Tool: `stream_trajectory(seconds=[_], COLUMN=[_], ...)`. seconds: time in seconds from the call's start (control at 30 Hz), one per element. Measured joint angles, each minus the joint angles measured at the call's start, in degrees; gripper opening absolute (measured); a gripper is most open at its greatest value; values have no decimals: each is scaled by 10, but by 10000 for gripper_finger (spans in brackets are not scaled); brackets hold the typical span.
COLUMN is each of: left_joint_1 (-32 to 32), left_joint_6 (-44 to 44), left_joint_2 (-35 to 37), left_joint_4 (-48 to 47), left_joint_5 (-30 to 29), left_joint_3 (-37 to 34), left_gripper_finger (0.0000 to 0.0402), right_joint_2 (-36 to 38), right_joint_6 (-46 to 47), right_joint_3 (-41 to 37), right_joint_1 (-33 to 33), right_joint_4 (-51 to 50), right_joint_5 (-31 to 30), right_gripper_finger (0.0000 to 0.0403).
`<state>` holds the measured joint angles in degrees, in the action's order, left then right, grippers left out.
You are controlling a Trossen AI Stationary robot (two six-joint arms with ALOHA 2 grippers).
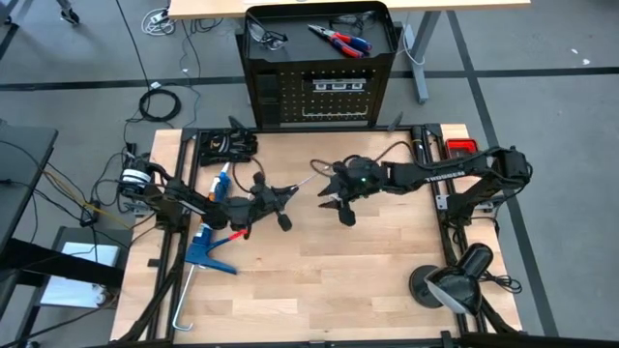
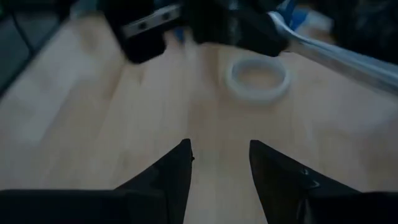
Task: Hang tools onto peg board
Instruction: Hang the bottom wrench on the peg board
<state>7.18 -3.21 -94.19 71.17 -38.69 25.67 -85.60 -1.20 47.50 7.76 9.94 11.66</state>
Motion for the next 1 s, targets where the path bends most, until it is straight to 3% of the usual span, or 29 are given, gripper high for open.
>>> stream_trajectory(seconds=[0.17,0.3,0.67,0.77,0.93,1.0], left_joint_1=[0,0,-1,-1,-4,-3], left_joint_6=[-59,-96,-113,-113,-112,-111], left_joint_2=[0,0,0,0,0,0], left_joint_4=[85,131,147,148,146,145], left_joint_5=[43,78,104,105,114,115], left_joint_3=[-1,-1,-1,-1,-1,-1], left_gripper_finger=[1,1,3,3,5,5], right_joint_2=[0,0,0,0,0,0], right_joint_6=[31,43,32,20,11,2], right_joint_3=[-62,-78,-72,-72,-72,-72], right_joint_1=[12,23,30,29,29,31], right_joint_4=[216,314,405,408,408,410], right_joint_5=[0,1,35,35,47,52], right_gripper_finger=[168,168,159,132,37,22])
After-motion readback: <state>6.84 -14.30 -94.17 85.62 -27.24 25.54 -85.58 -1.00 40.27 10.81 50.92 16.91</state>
